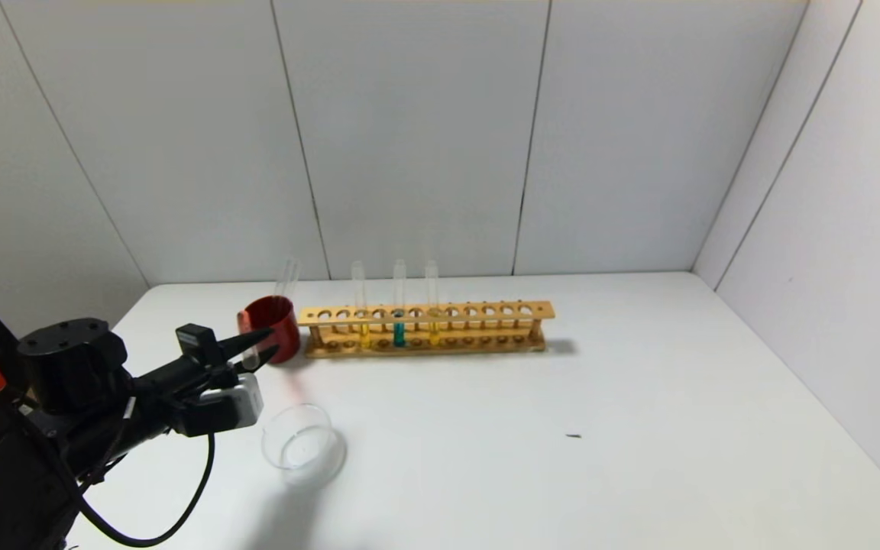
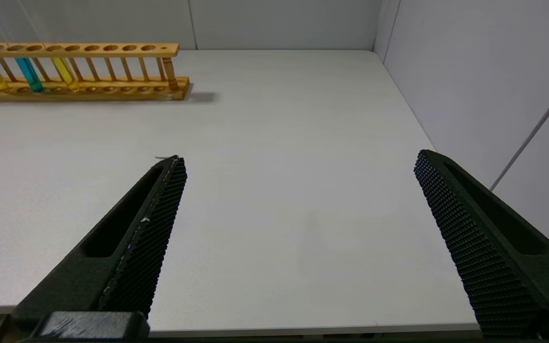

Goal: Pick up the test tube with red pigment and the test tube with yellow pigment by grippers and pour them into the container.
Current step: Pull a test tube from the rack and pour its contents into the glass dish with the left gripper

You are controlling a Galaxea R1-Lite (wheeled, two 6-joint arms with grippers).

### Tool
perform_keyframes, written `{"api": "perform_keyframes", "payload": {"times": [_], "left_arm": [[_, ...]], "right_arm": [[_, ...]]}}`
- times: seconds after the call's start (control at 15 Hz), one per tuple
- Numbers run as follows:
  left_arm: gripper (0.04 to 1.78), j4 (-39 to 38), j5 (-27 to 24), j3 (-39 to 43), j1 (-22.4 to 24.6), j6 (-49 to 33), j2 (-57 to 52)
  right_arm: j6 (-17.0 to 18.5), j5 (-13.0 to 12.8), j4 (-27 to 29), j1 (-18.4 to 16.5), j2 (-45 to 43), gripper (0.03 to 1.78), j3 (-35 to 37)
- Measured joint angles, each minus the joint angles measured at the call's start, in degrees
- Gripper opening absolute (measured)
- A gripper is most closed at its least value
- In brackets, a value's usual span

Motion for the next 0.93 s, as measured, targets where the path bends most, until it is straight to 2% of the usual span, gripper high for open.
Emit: {"api": "perform_keyframes", "payload": {"times": [0.93], "left_arm": [[0.35, 0.0, -0.4, -0.3, -0.7, 8.2, 2.6]], "right_arm": [[0.0, 0.0, 0.0, 0.0, 0.0, 1.75, 0.0]]}}
